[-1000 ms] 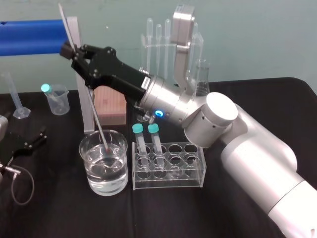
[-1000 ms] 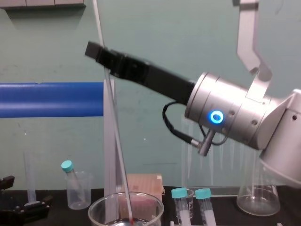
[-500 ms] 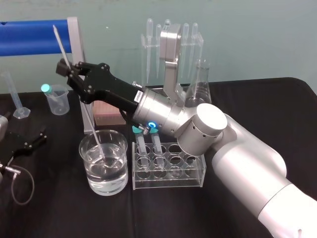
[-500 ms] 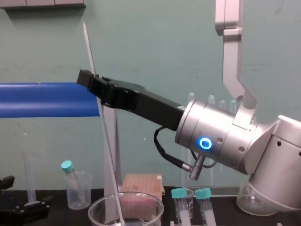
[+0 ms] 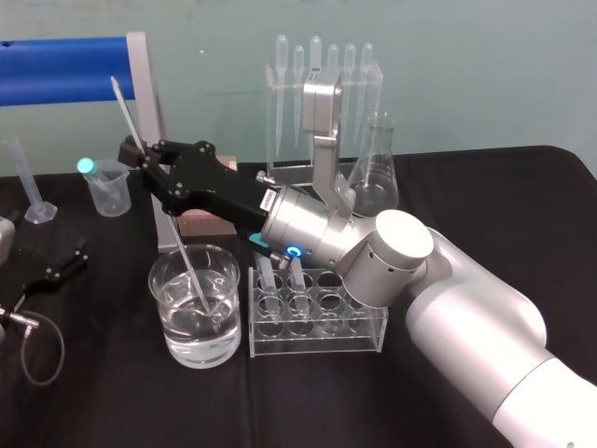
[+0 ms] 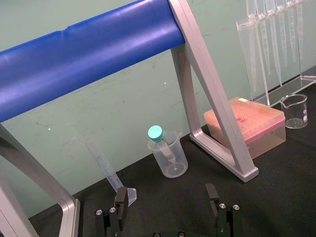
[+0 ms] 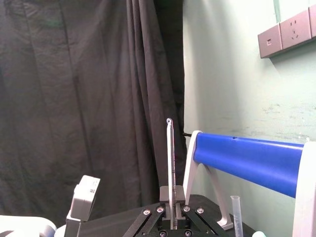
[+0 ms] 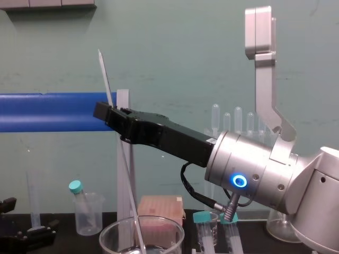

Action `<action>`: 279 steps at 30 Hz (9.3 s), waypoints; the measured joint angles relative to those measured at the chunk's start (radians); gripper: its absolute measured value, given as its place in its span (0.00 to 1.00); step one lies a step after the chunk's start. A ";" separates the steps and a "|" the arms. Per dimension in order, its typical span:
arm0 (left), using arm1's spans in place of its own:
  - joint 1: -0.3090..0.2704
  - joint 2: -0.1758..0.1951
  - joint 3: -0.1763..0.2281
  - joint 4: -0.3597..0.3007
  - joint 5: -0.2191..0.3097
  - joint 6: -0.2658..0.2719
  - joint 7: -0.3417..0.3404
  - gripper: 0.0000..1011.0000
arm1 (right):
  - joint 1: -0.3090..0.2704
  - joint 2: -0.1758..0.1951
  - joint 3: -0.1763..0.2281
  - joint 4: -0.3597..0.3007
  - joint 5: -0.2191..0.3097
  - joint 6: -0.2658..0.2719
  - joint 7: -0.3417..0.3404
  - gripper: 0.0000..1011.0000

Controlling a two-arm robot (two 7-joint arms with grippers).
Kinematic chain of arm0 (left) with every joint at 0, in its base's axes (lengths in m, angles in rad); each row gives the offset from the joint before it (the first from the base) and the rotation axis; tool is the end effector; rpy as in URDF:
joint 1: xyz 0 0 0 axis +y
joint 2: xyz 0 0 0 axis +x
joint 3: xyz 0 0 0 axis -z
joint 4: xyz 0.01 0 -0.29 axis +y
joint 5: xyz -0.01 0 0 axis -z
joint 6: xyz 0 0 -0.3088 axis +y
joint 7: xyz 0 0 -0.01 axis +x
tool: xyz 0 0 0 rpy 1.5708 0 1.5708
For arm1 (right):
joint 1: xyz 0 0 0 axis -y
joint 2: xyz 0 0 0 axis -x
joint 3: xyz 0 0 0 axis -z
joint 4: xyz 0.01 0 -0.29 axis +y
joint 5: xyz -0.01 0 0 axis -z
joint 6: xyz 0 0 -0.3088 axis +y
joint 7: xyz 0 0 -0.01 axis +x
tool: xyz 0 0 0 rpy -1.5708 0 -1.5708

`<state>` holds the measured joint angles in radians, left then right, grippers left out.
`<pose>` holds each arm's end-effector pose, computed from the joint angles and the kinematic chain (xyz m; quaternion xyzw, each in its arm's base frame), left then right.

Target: Hold the thermometer with one hand and immerse one end into the beaker, then reinsert it into the test tube rack.

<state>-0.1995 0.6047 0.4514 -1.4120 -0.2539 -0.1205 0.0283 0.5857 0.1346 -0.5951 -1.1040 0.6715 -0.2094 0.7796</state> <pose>0.3581 0.0827 -0.3023 0.1415 -0.1325 0.5799 0.7913 0.4547 0.1013 -0.2487 0.1585 -0.0026 -0.1816 0.9705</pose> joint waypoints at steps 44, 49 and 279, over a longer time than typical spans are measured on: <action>0.000 0.000 0.000 0.000 0.000 0.000 0.000 1.00 | -0.001 0.001 0.000 -0.001 -0.001 0.002 0.007 0.05; 0.000 0.000 0.000 0.000 0.000 0.000 0.000 1.00 | -0.001 0.001 0.000 -0.001 -0.001 0.002 0.006 0.05; 0.000 0.000 0.000 0.000 0.000 0.000 0.000 1.00 | -0.315 0.250 0.312 -0.370 -0.014 -0.019 -0.209 0.05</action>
<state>-0.1995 0.6047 0.4514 -1.4120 -0.2538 -0.1205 0.0283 0.2708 0.3842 -0.2830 -1.4739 0.6579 -0.2282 0.5706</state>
